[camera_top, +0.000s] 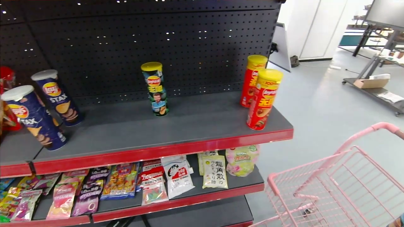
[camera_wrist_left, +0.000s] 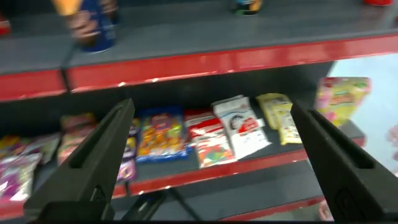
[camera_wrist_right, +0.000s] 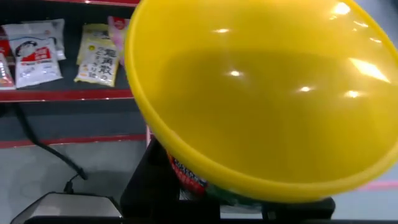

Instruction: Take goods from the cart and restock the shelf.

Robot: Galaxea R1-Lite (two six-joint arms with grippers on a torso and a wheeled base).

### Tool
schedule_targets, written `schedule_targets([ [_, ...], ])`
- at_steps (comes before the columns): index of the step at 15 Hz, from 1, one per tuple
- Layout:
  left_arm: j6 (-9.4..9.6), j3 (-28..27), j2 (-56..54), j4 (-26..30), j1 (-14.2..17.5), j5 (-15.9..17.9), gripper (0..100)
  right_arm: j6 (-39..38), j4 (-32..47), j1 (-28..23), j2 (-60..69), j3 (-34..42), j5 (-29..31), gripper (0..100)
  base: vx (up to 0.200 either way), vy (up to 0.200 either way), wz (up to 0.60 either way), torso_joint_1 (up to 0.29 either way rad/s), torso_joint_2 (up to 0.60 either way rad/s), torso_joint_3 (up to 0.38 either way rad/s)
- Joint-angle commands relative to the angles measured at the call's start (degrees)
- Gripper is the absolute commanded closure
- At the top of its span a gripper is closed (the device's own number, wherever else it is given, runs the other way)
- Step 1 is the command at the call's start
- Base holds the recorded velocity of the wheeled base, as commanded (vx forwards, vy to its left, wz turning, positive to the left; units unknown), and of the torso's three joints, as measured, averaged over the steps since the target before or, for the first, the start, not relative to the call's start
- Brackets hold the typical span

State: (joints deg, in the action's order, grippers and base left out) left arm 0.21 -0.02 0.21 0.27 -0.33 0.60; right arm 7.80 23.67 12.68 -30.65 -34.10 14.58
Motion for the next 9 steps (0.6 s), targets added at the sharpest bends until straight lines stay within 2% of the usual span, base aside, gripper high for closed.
schedule_targets([
  [1, 0.06, 0.0, 0.1, 0.0, 0.0, 0.0, 0, 0.1, -0.3, 0.1, 0.5, 0.1, 0.0, 100, 0.0, 0.0, 0.6, 0.002, 0.0, 0.002],
  [2, 0.06, 0.0, 0.1, 0.0, 0.0, 0.0, 0, 0.4, -0.4, 0.1, 1.5, 0.5, 0.0, 100, 0.0, 0.0, 0.0, 0.0, 0.0, 0.0],
  [9, -0.03, -0.1, 0.1, 0.0, 0.0, 0.0, 0, 0.9, -0.5, 0.2, 12.5, 4.2, 0.0, 100, 0.2, 0.0, 0.0, -0.002, 0.0, 0.002],
])
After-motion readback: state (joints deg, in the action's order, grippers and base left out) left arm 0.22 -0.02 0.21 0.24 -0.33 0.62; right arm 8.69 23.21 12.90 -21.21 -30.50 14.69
